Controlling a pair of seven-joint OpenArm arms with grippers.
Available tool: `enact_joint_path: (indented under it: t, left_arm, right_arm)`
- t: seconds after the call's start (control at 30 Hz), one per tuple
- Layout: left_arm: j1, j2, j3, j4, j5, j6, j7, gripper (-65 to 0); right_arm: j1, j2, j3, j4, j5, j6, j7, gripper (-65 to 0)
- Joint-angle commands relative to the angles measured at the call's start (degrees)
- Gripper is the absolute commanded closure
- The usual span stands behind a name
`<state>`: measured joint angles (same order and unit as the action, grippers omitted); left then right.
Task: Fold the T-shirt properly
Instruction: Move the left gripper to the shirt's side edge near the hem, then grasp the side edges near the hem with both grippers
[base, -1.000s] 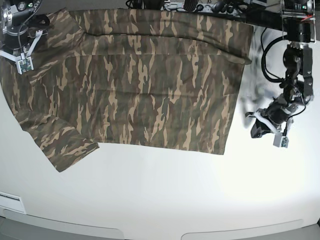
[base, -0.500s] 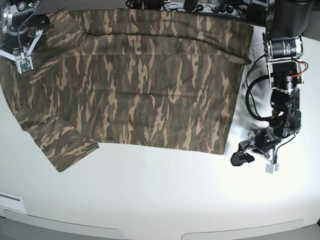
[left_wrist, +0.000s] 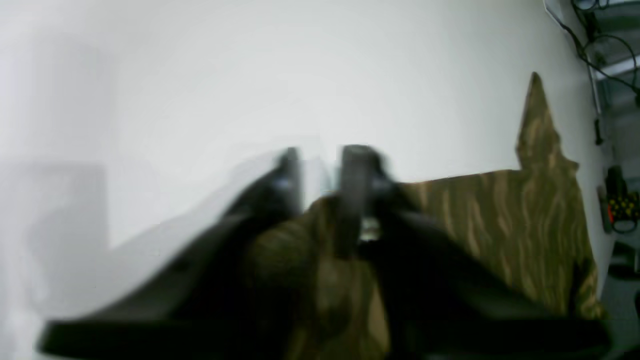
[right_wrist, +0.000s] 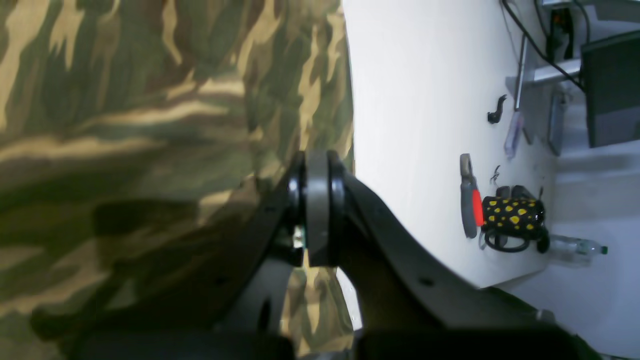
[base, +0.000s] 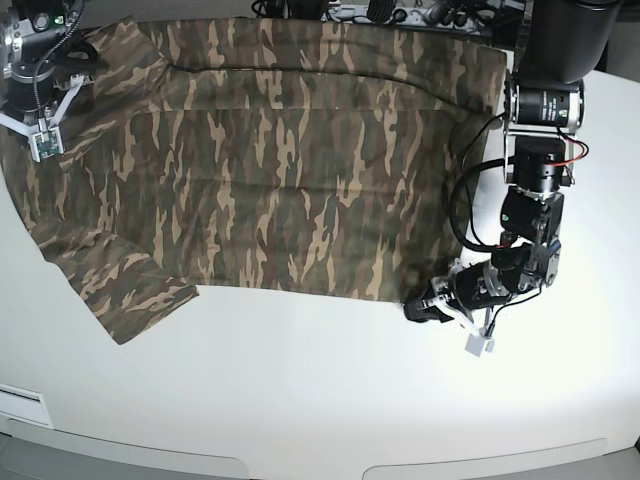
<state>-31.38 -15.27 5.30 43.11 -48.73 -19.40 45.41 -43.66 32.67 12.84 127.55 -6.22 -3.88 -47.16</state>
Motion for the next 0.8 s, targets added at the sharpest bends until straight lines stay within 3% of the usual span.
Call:
enact_joint_path:
  t: [0.0, 0.2, 0.43, 0.53, 0.6, 0.63, 0.77]
  left_arm:
    - [0.4, -0.3, 0.6, -0.5, 4.3, 2.6, 5.7, 0.0]
    - [0.3, -0.3, 0.6, -0.5, 4.3, 1.2, 6.1, 0.0]
    - [-0.8, -0.3, 0.6, -0.4, 4.3, 0.7, 6.1, 0.0]
    - [-1.1, -0.3, 0.6, -0.4, 4.3, -2.0, 6.2, 0.0]
    - [-1.0, -0.3, 0.6, -0.4, 4.3, -2.1, 6.7, 0.0]
    - [-1.0, -0.3, 0.6, -0.4, 4.3, -2.1, 7.0, 0.0]
    - [-1.0, -0.3, 0.6, -0.4, 4.3, -2.1, 7.2, 0.0]
  right_arm:
    - [0.7, 0.8, 0.5, 1.0, -1.1, -0.6, 0.9, 0.0]
    - [5.8, 0.8, 0.5, 1.0, 2.9, -0.1, 1.1, 0.0]
    - [12.6, 0.8, 0.5, 0.8, 6.7, 4.5, 4.7, 0.0]
    - [17.9, 0.8, 0.4, -1.4, 8.9, 6.9, 7.2, 0.0]
    - [22.3, 0.8, 0.4, -5.5, 12.5, 8.9, 8.0, 0.0]
    - [24.7, 0.8, 0.4, -8.4, 13.9, 10.1, 8.5, -1.4]
    - [36.4, 0.8, 0.4, -23.5, 17.2, 12.6, 9.2, -24.6]
